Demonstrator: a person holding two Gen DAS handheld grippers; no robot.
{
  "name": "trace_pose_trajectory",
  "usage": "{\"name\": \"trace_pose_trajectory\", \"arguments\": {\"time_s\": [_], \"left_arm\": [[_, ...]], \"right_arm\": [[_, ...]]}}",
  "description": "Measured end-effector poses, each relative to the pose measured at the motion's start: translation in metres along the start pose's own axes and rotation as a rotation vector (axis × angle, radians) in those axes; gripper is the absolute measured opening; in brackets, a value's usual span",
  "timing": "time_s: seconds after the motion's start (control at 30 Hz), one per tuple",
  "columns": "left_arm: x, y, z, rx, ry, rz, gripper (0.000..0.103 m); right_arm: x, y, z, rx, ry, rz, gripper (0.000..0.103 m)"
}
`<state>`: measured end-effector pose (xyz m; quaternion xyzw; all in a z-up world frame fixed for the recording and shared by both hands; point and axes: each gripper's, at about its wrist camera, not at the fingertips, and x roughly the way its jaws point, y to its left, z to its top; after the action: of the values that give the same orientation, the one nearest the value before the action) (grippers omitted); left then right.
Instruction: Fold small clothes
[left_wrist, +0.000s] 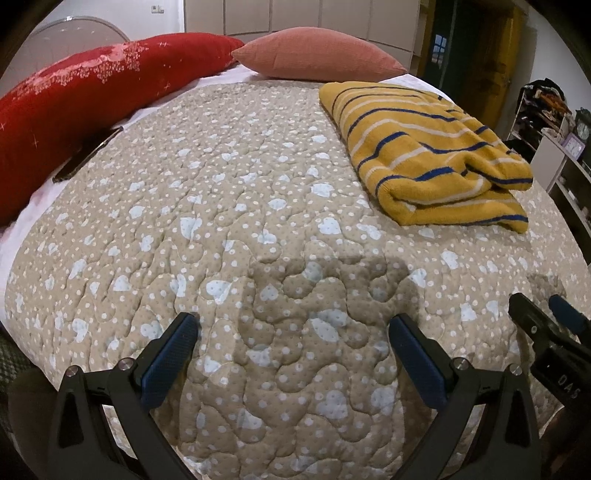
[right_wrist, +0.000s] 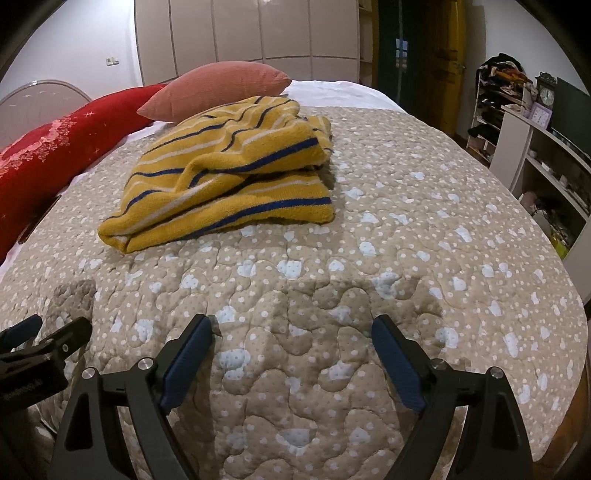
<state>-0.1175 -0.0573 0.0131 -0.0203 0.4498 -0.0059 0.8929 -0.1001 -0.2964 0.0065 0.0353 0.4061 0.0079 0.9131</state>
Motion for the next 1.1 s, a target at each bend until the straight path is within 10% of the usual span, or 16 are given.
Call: {"name": "trace_pose_trajectory", "arguments": {"time_s": [0.3,0.7,1.1], "left_arm": [[-0.012,0.001,0.005,0.02,0.012,-0.028,0.096],[-0.002,-0.003,0.118,0.003,0.021,-0.343,0.095],[0.111,-0.047,0.173,0.021,0.262,-0.558,0.095]], "right_arm": [[-0.003,-0.002,-0.004,-0.018,-0.012,0.025,0.092],[-0.035,-0.056,0.071,0.098,-0.124,0.173,0.094],[0.126,-0.094,0.173,0.319,0.111,0.425,0.095]]}}
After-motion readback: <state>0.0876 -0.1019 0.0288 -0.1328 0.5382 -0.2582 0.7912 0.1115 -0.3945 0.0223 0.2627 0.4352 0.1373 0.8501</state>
